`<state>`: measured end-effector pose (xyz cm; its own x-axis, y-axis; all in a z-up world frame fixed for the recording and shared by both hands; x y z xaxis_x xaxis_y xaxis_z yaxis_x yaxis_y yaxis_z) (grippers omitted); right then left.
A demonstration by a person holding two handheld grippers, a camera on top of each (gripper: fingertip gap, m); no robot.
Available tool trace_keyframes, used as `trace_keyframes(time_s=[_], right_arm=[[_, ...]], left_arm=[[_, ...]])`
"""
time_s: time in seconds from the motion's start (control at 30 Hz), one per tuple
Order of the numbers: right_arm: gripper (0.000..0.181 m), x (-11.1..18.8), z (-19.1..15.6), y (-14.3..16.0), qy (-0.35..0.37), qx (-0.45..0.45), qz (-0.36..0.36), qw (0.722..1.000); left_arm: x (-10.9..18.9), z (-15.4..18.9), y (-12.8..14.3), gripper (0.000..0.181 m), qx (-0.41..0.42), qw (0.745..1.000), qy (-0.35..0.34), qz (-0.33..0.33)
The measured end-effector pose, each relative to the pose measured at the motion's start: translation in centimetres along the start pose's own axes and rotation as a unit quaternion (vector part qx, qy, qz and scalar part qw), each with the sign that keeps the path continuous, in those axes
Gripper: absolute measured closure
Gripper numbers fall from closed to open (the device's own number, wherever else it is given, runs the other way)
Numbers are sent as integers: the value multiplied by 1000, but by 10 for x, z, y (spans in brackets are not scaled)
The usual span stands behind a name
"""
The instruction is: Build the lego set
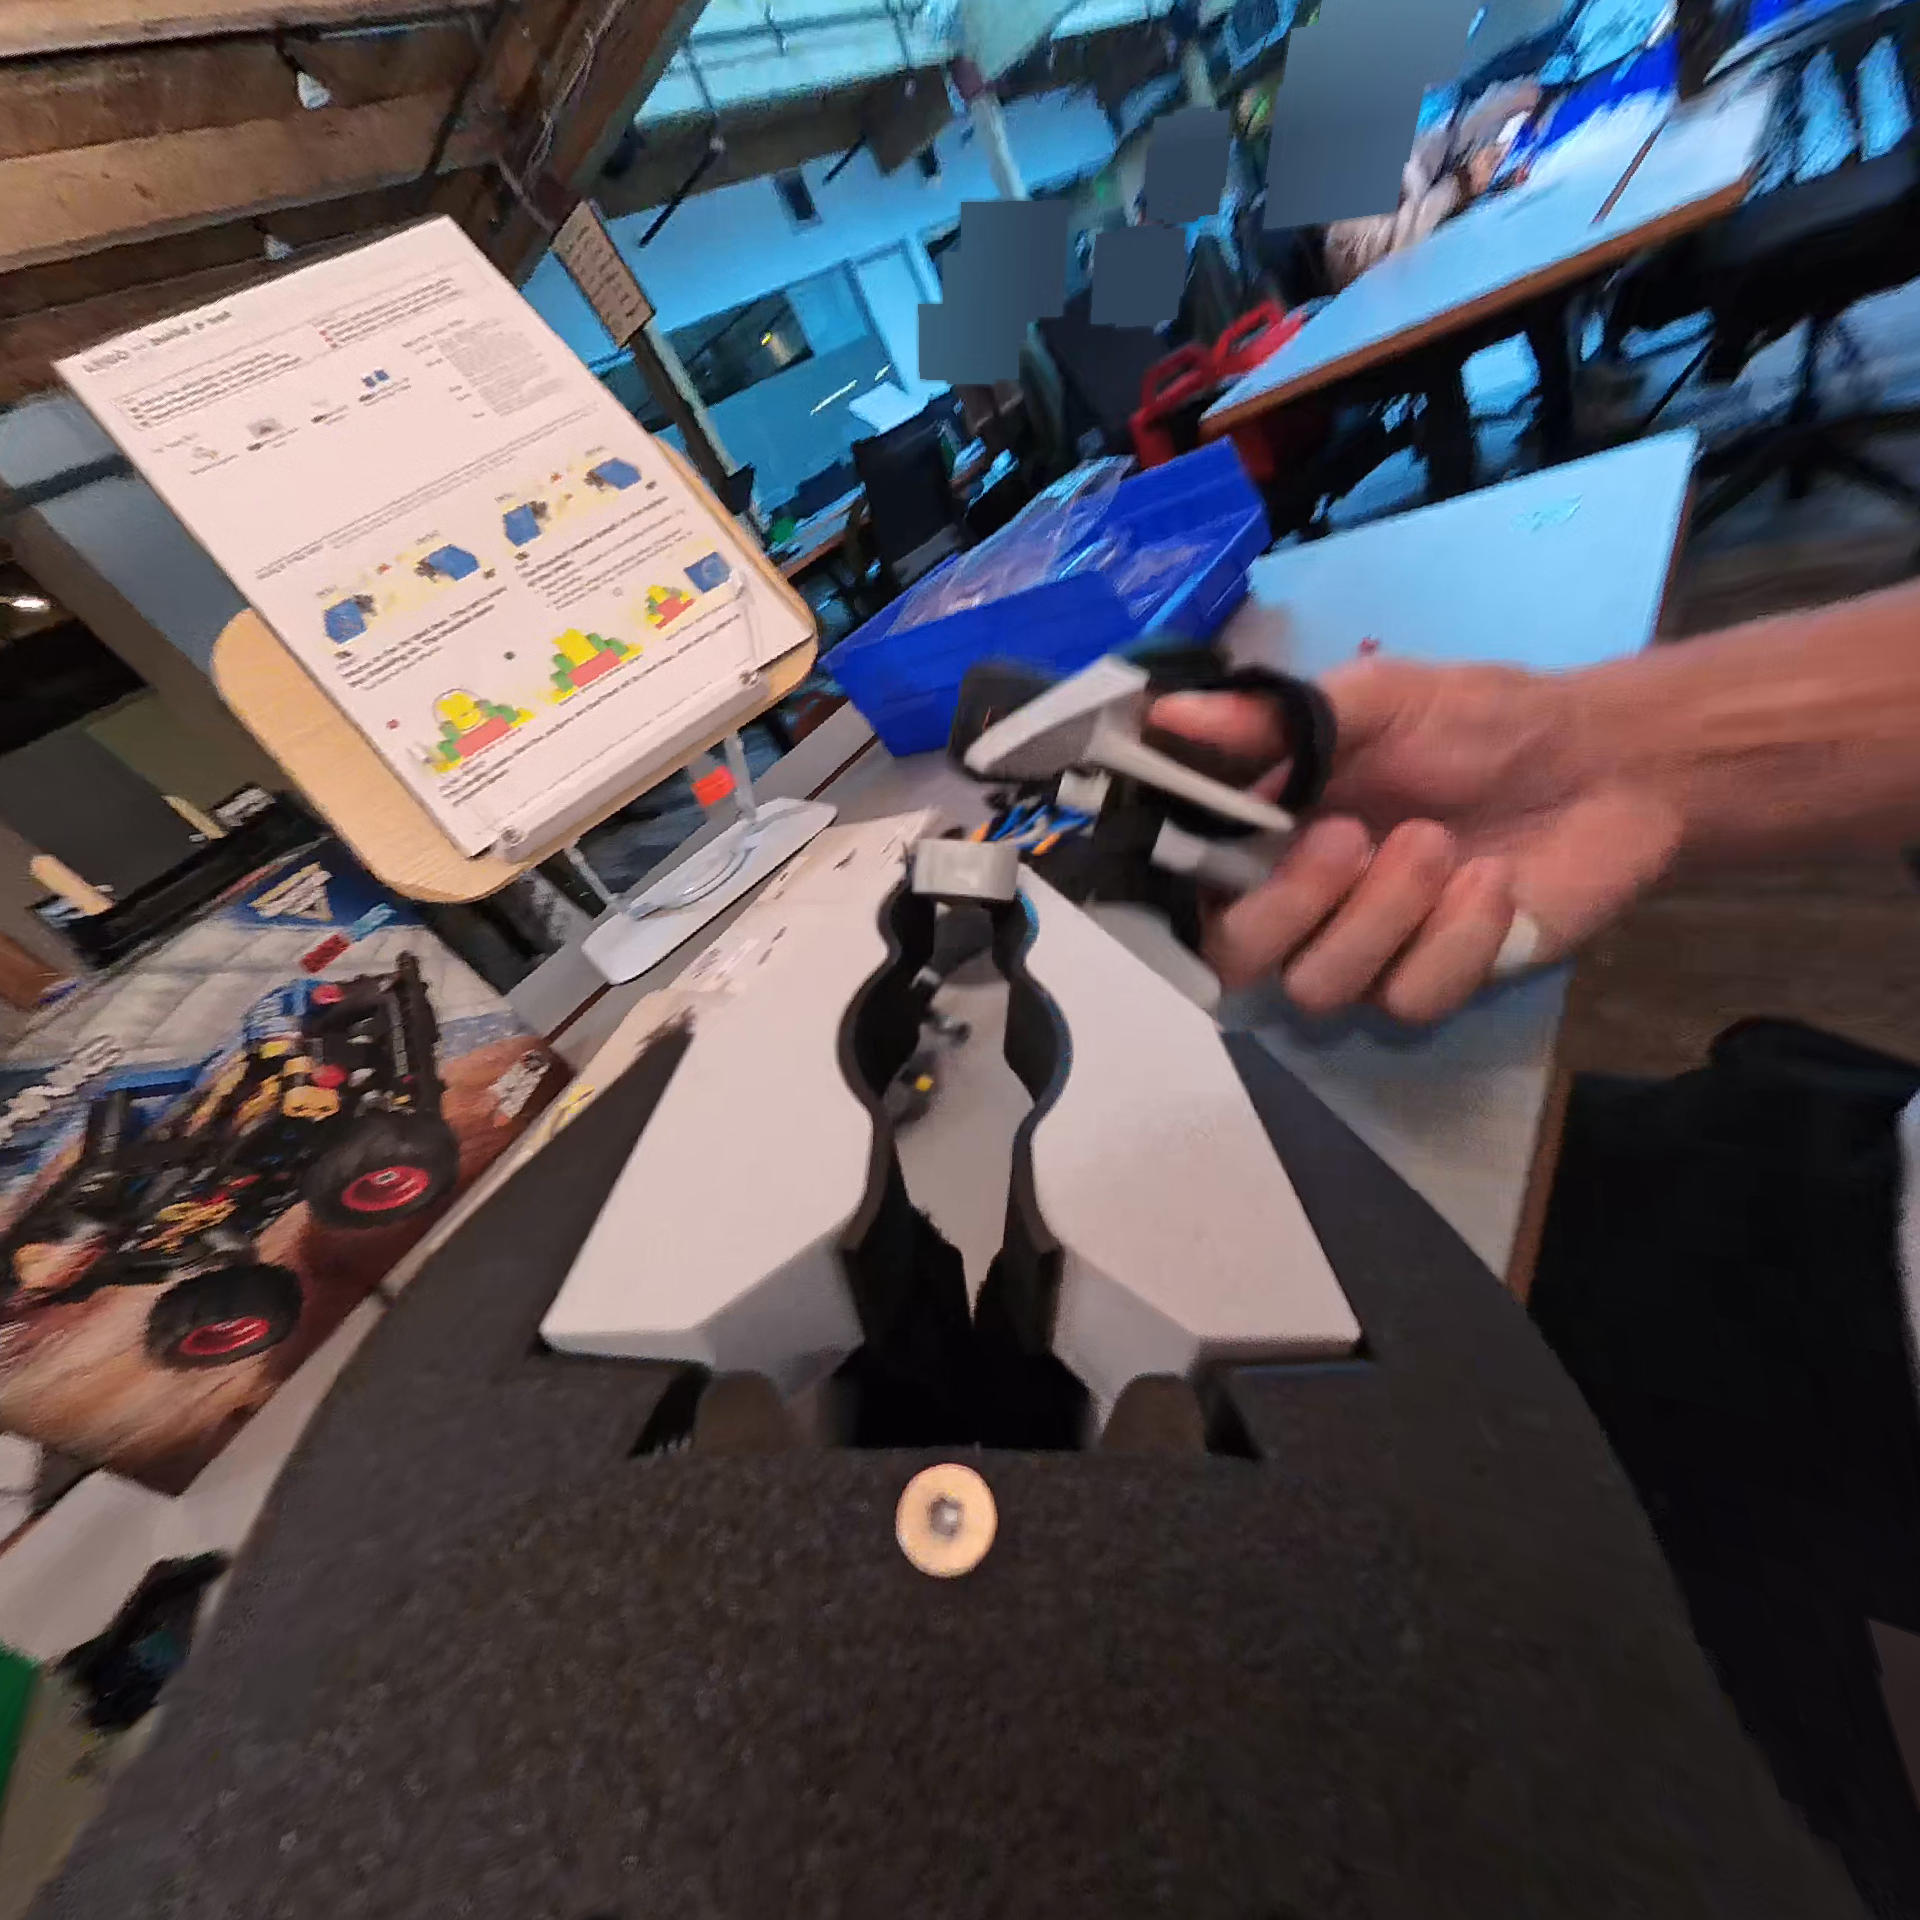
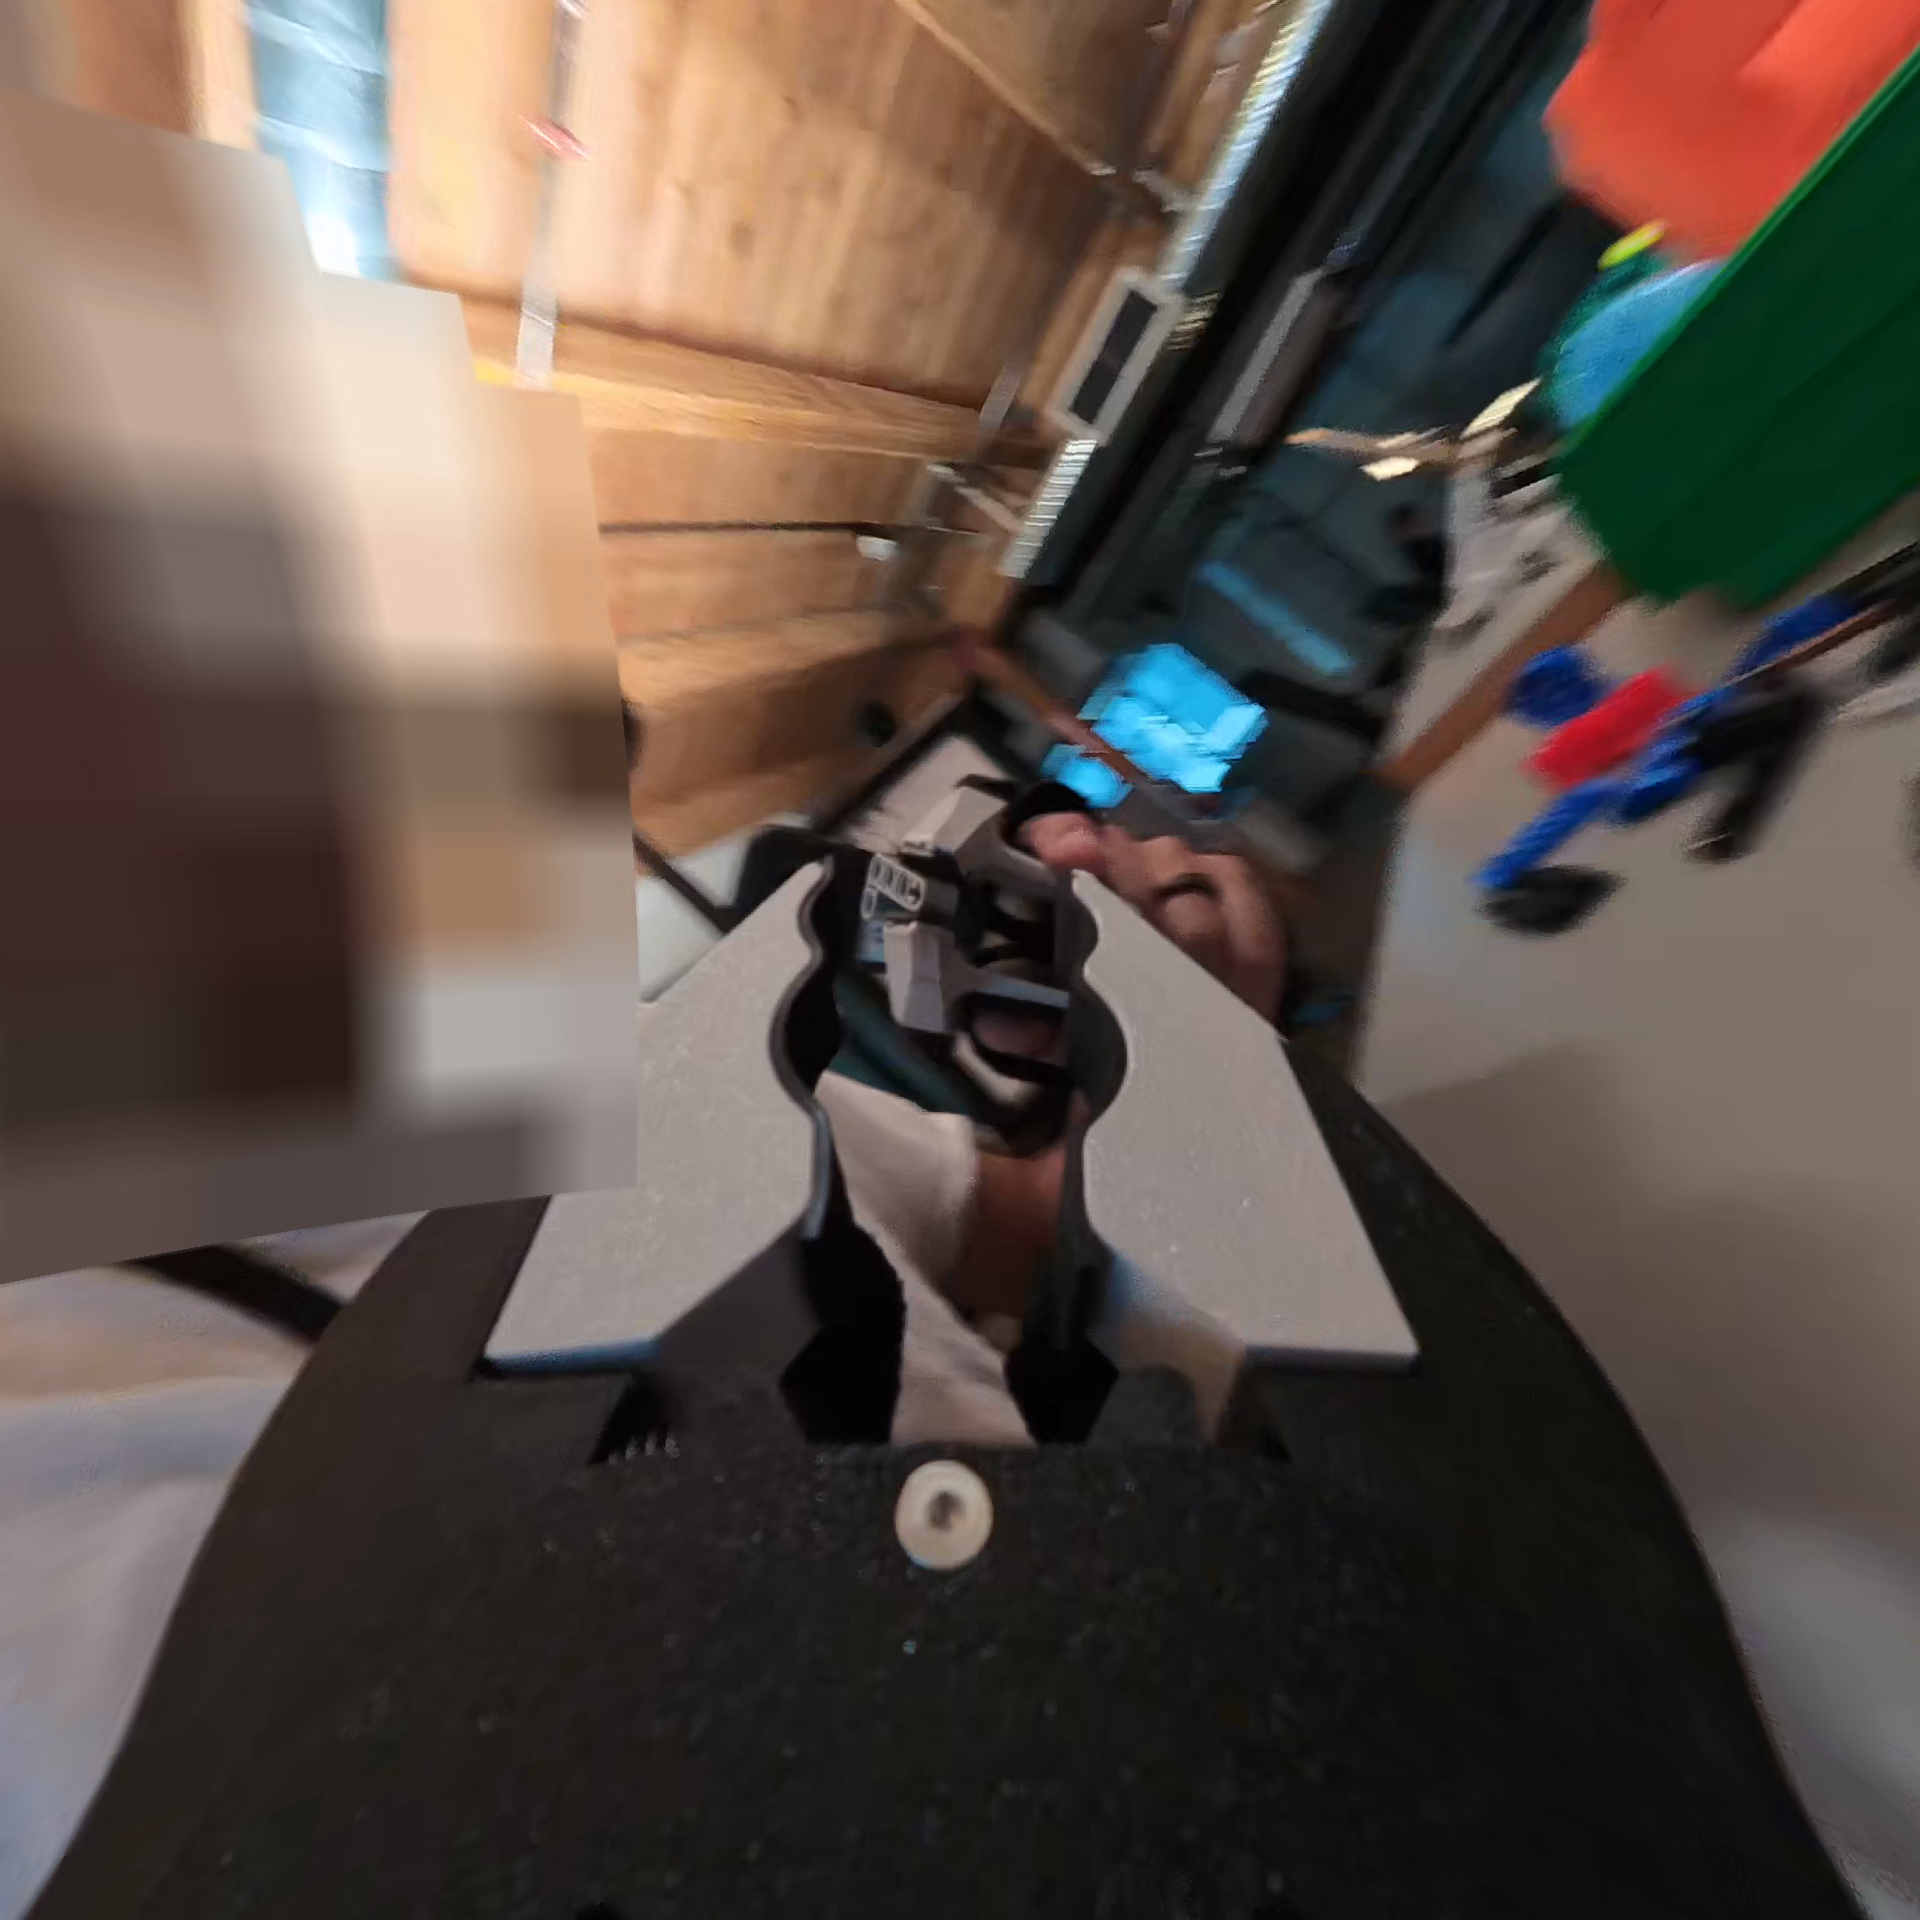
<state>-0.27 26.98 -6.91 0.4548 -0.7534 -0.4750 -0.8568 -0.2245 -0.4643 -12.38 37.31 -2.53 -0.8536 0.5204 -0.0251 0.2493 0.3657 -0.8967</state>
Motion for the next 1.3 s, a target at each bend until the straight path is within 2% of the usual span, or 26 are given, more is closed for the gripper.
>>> trace_keyframes(time_s=[0.07, 0.13, 0.2, 0.3, 0.43, 0.47, 0.57, 0.7, 0.83, 0.93, 1.0, 1.3], right_arm=[[137, 4, -12, -9, 119, 125, -35, 984], [136, -1, -25, -7, 228, 257, -93, 935], [136, -11, -35, -2, 276, 317, -115, 900], [139, -20, -41, 6, 312, 371, -128, 865], [145, -26, -40, 14, 367, 442, -155, 804], [153, -27, -40, 16, 380, 458, -157, 788], [162, -29, -40, 19, 415, 499, -164, 743], [163, -29, -43, 21, 420, 514, -164, 729], [163, -33, -49, 25, 428, 553, -175, 693], [163, -36, -54, 27, 428, 570, -181, 677], [163, -36, -56, 26, 422, 572, -182, 680], [163, -25, -60, 16, 346, 509, -165, 771]], left_arm=[[-2, -1, 5, 173, -33, 999, -23, -29], [-7, -1, 11, 172, -68, 994, -50, -67], [-12, 1, 17, 172, -106, 987, -71, -93], [-18, 4, 24, 172, -124, 981, -94, -118], [-25, 7, 28, 172, -129, 974, -115, -144], [-27, 9, 27, 172, -137, 972, -120, -149], [-31, 14, 27, 173, -174, 960, -141, -167], [-33, 17, 25, 172, -179, 956, -160, -166], [-31, 16, 24, 171, -137, 970, -150, -133], [-29, 16, 23, 172, -136, 972, -154, -110], [-28, 15, 24, 171, -139, 973, -152, -108], [-21, 17, 18, 175, -122, 982, -132, -53]])
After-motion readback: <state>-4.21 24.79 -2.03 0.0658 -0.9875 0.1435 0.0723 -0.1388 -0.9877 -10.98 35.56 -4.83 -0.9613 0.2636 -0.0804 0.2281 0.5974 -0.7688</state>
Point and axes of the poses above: each gripper's, where its closed fingertips meet, x back along the fingers, y out of its underside, z = x × y across the jaws, the point moved 9 cm from there along x, back along the fingers, and after that the axes turned 3 degrees about z, right-handed, at the moved point
